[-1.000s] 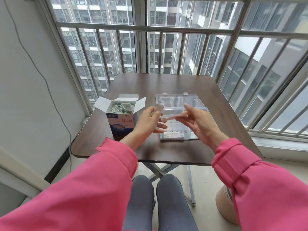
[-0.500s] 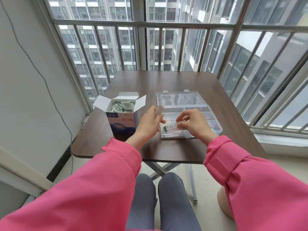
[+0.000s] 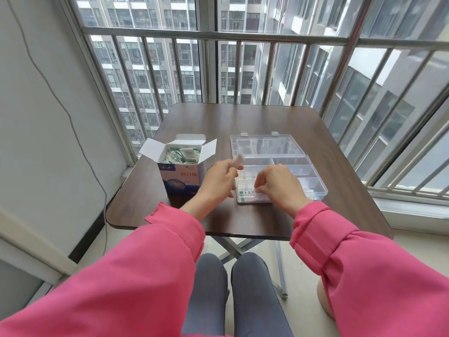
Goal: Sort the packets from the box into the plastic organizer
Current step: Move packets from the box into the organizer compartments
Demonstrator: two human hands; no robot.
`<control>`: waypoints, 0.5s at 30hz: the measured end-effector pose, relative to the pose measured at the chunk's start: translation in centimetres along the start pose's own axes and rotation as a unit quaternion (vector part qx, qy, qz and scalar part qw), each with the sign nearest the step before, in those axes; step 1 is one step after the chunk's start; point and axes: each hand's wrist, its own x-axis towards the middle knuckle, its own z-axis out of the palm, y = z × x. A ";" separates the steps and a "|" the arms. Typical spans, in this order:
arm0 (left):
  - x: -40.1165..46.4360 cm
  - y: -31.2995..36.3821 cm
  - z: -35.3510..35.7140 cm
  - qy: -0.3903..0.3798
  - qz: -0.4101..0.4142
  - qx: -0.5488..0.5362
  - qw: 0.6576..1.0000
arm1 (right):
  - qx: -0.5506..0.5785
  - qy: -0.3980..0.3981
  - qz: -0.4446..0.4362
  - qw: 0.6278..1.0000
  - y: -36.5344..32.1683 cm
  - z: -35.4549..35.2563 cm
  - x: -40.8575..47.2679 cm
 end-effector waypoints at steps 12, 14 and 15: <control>-0.6 -0.1 -0.3 0.007 0.012 -0.108 0.994 | 0.001 -0.015 0.014 1.000 0.0 -0.3 0.1; -0.6 -0.1 -0.2 0.001 0.011 -0.104 0.995 | 0.027 -0.022 0.002 0.999 0.3 -0.6 0.1; -0.6 -0.1 -0.2 0.000 0.016 -0.096 0.995 | 0.049 -0.025 -0.004 0.998 0.6 -0.8 0.1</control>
